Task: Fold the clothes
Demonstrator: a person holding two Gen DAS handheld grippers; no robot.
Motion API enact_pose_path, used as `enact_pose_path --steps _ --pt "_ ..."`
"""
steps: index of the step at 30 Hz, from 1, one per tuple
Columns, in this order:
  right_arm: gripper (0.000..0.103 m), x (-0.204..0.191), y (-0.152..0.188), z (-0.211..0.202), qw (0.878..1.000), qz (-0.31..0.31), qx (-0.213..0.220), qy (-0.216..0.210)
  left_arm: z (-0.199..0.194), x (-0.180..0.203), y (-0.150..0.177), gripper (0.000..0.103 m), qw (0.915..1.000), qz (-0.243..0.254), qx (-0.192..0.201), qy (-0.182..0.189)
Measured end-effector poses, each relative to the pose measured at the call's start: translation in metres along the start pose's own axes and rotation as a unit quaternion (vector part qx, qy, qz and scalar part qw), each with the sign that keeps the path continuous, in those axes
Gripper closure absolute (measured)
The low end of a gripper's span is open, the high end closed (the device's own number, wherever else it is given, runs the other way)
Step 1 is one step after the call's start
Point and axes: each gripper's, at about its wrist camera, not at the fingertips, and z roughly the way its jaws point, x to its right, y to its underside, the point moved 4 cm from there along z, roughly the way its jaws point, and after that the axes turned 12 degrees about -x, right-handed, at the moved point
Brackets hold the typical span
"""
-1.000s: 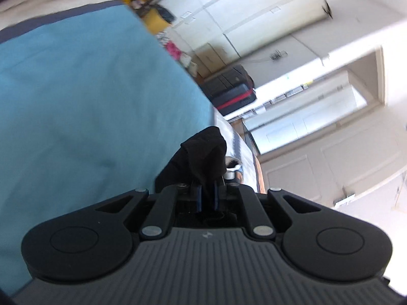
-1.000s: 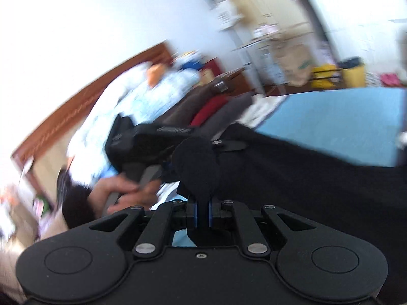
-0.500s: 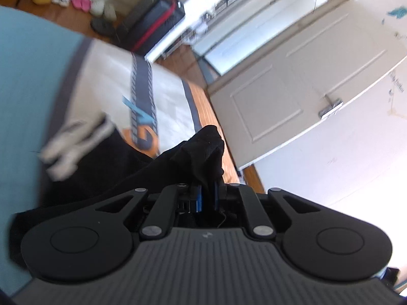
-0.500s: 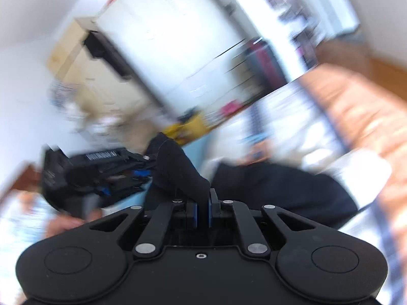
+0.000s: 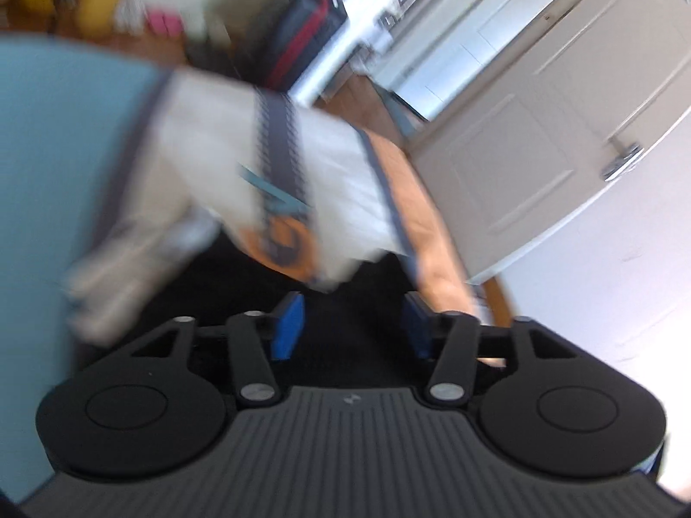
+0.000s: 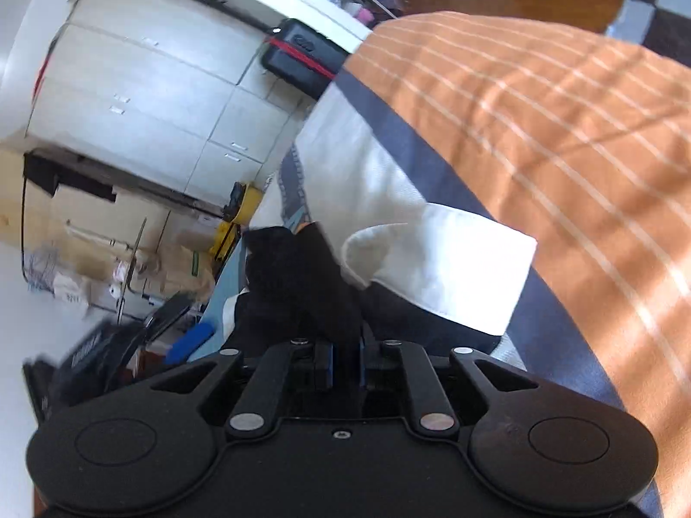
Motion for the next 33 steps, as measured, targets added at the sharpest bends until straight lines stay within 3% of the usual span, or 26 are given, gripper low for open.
enact_pose_path --steps 3,6,9,12,14,16,18,21,25,29,33 --pt "0.08 0.012 -0.001 0.0 0.999 0.041 -0.004 -0.015 -0.02 -0.023 0.022 0.045 0.9995 -0.013 0.007 -0.029" --pt "0.062 0.017 -0.001 -0.008 0.998 0.061 0.018 -0.01 -0.04 -0.045 0.043 0.043 0.9979 -0.025 0.014 -0.058" --pt "0.048 0.013 -0.009 -0.01 0.995 0.06 0.03 -0.068 -0.06 -0.068 0.065 0.043 0.9953 -0.038 0.021 -0.087" --pt "0.046 -0.001 -0.017 0.008 1.0 -0.012 0.001 -0.012 -0.081 -0.09 0.087 0.043 0.9917 -0.05 0.028 -0.115" --pt "0.046 -0.007 -0.016 0.02 0.998 -0.052 -0.017 0.03 -0.083 -0.096 0.097 0.043 0.9917 -0.054 0.026 -0.114" --pt "0.086 -0.019 -0.012 0.013 0.993 -0.094 0.01 0.072 -0.079 -0.097 0.104 0.043 0.993 -0.054 0.021 -0.102" --pt "0.089 -0.029 -0.01 0.009 0.985 -0.124 0.039 0.116 -0.075 -0.097 0.111 0.043 0.9942 -0.055 0.015 -0.091" --pt "0.085 -0.04 -0.011 0.004 0.968 -0.152 0.082 0.18 -0.071 -0.094 0.117 0.043 0.9943 -0.047 0.011 -0.095" --pt "0.074 -0.02 -0.022 0.003 0.979 -0.095 0.106 0.145 -0.063 -0.096 0.12 0.042 0.9944 -0.045 0.005 -0.096" --pt "0.066 -0.005 -0.025 -0.001 0.975 -0.058 0.123 0.177 -0.056 -0.101 0.125 0.042 0.9955 -0.056 -0.002 -0.076" --pt "0.057 -0.009 -0.022 -0.006 0.974 -0.064 0.131 0.175 -0.048 -0.092 0.121 0.042 0.9975 -0.055 -0.002 -0.045"
